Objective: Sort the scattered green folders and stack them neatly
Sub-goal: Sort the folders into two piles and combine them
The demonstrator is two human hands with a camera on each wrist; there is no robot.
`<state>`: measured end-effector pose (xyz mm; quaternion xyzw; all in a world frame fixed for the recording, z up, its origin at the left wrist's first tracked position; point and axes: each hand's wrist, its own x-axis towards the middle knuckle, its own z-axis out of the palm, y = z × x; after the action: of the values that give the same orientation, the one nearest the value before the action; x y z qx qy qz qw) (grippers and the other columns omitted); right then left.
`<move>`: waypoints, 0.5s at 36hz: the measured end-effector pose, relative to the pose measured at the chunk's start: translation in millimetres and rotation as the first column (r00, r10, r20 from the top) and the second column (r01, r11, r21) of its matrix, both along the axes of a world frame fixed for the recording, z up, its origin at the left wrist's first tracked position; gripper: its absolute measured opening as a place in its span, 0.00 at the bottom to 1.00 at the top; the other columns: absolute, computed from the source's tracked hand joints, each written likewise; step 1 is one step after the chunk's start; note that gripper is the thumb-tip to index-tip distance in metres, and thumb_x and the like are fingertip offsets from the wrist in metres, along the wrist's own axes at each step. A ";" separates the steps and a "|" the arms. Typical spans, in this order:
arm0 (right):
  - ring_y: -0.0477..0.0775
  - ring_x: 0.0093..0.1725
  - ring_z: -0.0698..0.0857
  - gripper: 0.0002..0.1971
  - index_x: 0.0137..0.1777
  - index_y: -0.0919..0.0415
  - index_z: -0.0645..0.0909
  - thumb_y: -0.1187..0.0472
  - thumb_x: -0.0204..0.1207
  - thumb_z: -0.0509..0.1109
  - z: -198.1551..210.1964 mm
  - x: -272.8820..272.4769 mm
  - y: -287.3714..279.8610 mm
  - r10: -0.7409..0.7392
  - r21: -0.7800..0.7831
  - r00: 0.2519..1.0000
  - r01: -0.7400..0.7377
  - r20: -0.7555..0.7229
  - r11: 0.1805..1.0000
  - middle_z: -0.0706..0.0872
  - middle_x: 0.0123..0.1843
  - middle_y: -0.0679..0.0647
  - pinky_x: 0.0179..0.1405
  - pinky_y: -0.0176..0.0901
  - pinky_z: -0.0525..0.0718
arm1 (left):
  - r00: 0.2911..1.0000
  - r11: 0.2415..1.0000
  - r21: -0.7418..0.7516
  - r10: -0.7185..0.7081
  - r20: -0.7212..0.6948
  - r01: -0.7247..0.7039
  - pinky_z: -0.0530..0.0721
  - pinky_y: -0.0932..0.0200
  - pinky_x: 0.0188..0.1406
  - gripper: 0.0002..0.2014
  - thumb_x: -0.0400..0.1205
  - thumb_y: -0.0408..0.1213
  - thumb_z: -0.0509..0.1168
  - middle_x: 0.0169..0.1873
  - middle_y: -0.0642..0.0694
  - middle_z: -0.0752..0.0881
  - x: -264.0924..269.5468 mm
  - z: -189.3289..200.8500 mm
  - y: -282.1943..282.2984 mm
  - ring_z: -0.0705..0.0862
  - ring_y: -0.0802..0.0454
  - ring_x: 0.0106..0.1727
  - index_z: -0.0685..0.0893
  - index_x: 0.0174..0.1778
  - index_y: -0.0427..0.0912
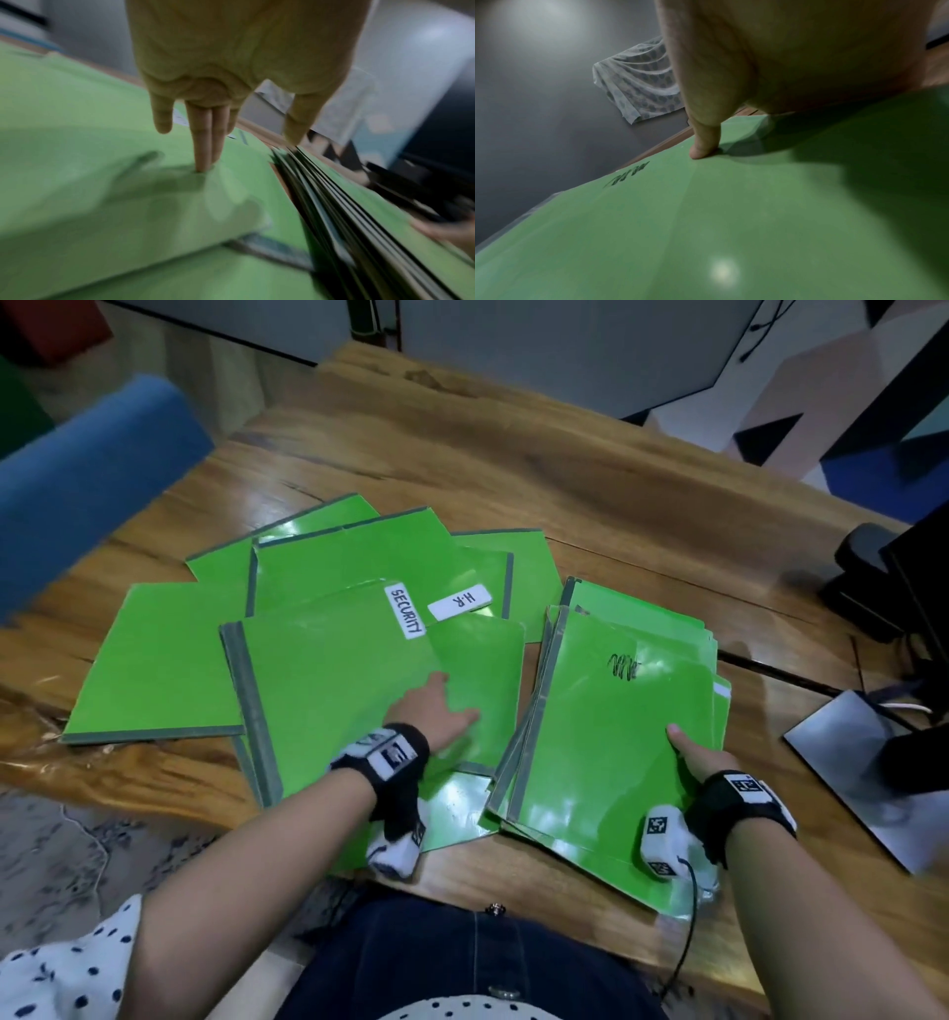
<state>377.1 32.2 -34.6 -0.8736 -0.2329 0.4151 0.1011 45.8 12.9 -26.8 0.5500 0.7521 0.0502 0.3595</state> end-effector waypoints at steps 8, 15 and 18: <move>0.67 0.73 0.73 0.45 0.79 0.68 0.61 0.35 0.73 0.66 0.5 -4.2 -2.2 -0.022 0.031 1.000 0.022 0.022 0.999 0.67 0.79 0.65 0.68 0.58 0.73 | 0.687 0.727 0.004 0.651 -0.323 -0.687 0.59 0.33 0.77 0.53 0.67 0.50 0.78 0.80 0.33 0.55 -125.5 2.0 -4.1 0.57 0.33 0.80 0.54 0.81 0.36; 0.68 0.71 0.75 0.44 0.78 0.69 0.62 0.35 0.74 0.65 1.4 -5.2 -3.2 0.003 0.025 0.999 -0.004 0.040 1.000 0.69 0.78 0.66 0.67 0.57 0.74 | 0.551 0.550 -0.060 0.815 -0.178 -0.833 0.65 0.38 0.74 0.59 0.64 0.46 0.82 0.79 0.30 0.57 -140.2 -8.5 -17.6 0.62 0.33 0.79 0.49 0.82 0.36; 0.68 0.71 0.75 0.44 0.78 0.69 0.62 0.35 0.74 0.64 4.0 -6.7 -3.3 0.009 0.022 0.999 -0.010 0.041 1.000 0.69 0.77 0.66 0.66 0.57 0.74 | 0.529 0.526 -0.061 0.845 -0.076 -0.848 0.79 0.42 0.63 0.44 0.68 0.38 0.80 0.68 0.29 0.76 -137.6 -10.6 -13.8 0.78 0.32 0.67 0.62 0.75 0.30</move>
<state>370.4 29.0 -30.6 -0.8797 -0.2435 0.3950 0.1043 -91.8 -0.9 -37.4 0.1002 0.9324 0.1739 0.3005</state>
